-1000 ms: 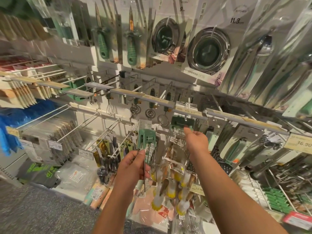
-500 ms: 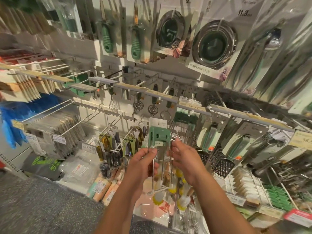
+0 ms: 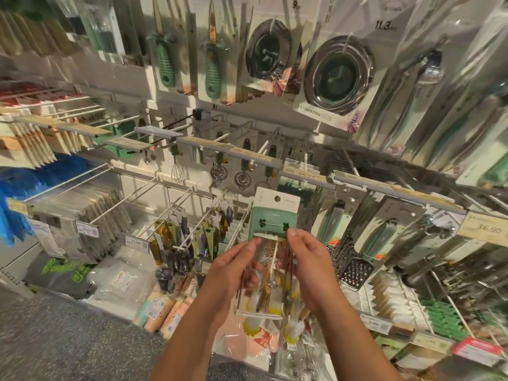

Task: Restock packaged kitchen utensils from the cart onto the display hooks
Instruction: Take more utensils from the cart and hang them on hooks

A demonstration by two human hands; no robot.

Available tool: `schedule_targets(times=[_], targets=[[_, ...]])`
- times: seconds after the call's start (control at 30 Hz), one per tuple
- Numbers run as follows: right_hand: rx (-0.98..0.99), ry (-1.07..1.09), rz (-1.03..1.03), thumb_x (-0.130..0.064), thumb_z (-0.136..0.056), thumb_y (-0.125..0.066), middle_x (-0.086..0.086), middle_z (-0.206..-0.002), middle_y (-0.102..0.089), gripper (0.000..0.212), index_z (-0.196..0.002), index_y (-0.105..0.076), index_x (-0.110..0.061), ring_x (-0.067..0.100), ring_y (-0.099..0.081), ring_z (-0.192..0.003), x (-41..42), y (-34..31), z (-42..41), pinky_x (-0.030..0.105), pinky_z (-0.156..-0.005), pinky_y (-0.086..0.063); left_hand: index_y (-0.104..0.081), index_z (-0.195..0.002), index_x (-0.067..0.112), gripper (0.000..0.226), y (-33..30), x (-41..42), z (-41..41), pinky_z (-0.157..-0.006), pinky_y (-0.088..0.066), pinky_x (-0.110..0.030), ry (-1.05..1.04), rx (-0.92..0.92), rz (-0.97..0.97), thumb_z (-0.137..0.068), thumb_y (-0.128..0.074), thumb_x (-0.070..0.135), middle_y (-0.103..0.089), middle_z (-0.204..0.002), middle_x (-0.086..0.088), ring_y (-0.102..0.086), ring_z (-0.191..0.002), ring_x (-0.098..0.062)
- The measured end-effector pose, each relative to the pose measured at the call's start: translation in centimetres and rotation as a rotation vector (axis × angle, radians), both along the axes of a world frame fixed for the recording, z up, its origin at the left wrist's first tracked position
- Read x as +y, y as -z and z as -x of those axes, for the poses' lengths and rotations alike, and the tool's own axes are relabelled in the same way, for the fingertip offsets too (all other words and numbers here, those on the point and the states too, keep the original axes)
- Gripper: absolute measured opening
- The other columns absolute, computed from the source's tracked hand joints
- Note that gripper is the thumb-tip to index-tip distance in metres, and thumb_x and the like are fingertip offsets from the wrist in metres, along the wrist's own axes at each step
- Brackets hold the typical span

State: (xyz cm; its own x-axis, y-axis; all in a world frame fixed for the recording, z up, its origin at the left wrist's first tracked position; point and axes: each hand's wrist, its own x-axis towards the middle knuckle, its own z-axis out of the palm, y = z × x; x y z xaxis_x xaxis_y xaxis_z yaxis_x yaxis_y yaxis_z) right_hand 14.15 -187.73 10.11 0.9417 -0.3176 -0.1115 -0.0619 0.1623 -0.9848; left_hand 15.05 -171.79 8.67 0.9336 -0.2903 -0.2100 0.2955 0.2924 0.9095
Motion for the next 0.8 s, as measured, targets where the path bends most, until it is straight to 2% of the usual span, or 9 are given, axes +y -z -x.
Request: schedule_targets(times=[0.1, 0.23, 0.3, 0.4, 0.47, 0.53, 0.6, 0.7, 0.8], targets=[[-0.071, 0.068, 0.093, -0.027, -0.102, -0.062, 0.004, -0.071, -0.06, 0.022, -0.092, -0.07, -0.01, 0.016, -0.055, -0.065, -0.2, -0.4, 0.3, 0.025, -0.061, -0.051, -0.071, -0.122, 0.026, 0.042, 0.0, -0.6, 0.0, -0.073, -0.054, -0.027, 0.041, -0.017, -0.02, -0.084, -0.063, 0.043, -0.078, -0.097, -0.009, -0.069, -0.08, -0.019], [-0.111, 0.156, 0.113, -0.028, -0.102, -0.062, 0.006, -0.07, -0.056, 0.018, -0.093, -0.069, -0.014, 0.019, -0.056, -0.065, -0.5, -0.7, 0.4, 0.035, -0.065, -0.053, -0.069, -0.122, 0.032, 0.045, 0.5, -1.1, -0.2, -0.099, -0.054, -0.034, 0.048, -0.031, -0.08, -0.08, -0.064, 0.047, -0.079, -0.112, 0.003, -0.073, -0.109, -0.017], [-0.115, 0.213, 0.105, -0.028, -0.102, -0.061, 0.007, -0.07, -0.054, 0.018, -0.094, -0.069, -0.014, 0.015, -0.055, -0.059, -0.7, -0.9, 0.3, 0.03, -0.06, -0.051, -0.066, -0.122, 0.034, 0.044, 0.8, -1.1, -0.3, -0.106, -0.051, -0.038, 0.058, -0.032, -0.083, -0.08, -0.065, 0.047, -0.078, -0.115, 0.007, -0.071, -0.114, -0.013], [-0.104, 0.257, 0.13, -0.029, -0.103, -0.06, 0.007, -0.066, -0.054, 0.022, -0.093, -0.068, -0.011, 0.009, -0.053, -0.051, -1.2, -1.2, 0.0, 0.022, -0.052, -0.048, -0.064, -0.127, 0.035, 0.049, 0.7, -1.2, -0.5, -0.102, -0.051, -0.032, 0.066, -0.047, -0.074, -0.079, -0.065, 0.046, -0.076, -0.119, 0.009, -0.068, -0.119, -0.01], [-0.094, 0.249, 0.137, -0.03, -0.103, -0.06, 0.002, -0.062, -0.052, 0.024, -0.091, -0.066, -0.01, 0.008, -0.051, -0.049, -1.3, -1.4, -0.4, 0.023, -0.05, -0.046, -0.064, -0.133, 0.032, 0.055, 0.8, -1.2, -0.6, -0.101, -0.053, -0.033, 0.053, -0.04, -0.077, -0.079, -0.065, 0.045, -0.076, -0.12, 0.008, -0.067, -0.121, -0.014], [-0.07, 0.242, 0.119, -0.03, -0.103, -0.061, -0.002, -0.059, -0.051, 0.025, -0.091, -0.064, -0.009, 0.008, -0.05, -0.048, -1.2, -1.4, -0.9, 0.025, -0.049, -0.045, -0.065, -0.134, 0.032, 0.056, 1.1, -1.0, -0.7, -0.108, -0.051, -0.039, 0.046, -0.032, -0.09, -0.079, -0.066, 0.047, -0.076, -0.12, 0.008, -0.065, -0.121, -0.017], [-0.043, 0.242, 0.113, -0.031, -0.103, -0.06, -0.006, -0.059, -0.053, 0.028, -0.089, -0.062, -0.007, 0.008, -0.049, -0.049, -1.1, -1.6, -1.5, 0.025, -0.049, -0.045, -0.067, -0.131, 0.037, 0.05, 1.2, -0.8, -0.7, -0.107, -0.05, -0.036, 0.049, -0.024, -0.1, -0.082, -0.068, 0.049, -0.074, -0.12, 0.01, -0.064, -0.12, -0.014], [0.005, 0.267, 0.116, -0.035, -0.104, -0.06, -0.001, -0.073, -0.06, 0.034, -0.095, -0.063, -0.003, 0.015, -0.051, -0.058, -1.1, -2.1, -2.8, 0.032, -0.054, -0.046, -0.066, -0.132, 0.042, 0.039, 0.9, -0.4, -0.7, -0.095, -0.046, -0.025, 0.063, -0.029, -0.123, -0.093, -0.064, 0.046, -0.067, -0.117, 0.017, -0.058, -0.11, -0.003], [0.054, 0.299, 0.138, -0.036, -0.103, -0.061, 0.005, -0.081, -0.06, 0.031, -0.097, -0.064, -0.005, 0.02, -0.056, -0.071, -1.3, -2.6, -4.7, 0.038, -0.069, -0.052, -0.065, -0.132, 0.043, 0.049, 0.4, -0.1, -0.8, -0.104, -0.044, -0.028, 0.07, -0.039, -0.129, -0.084, -0.063, 0.052, -0.062, -0.134, 0.017, -0.055, -0.125, -0.002]])
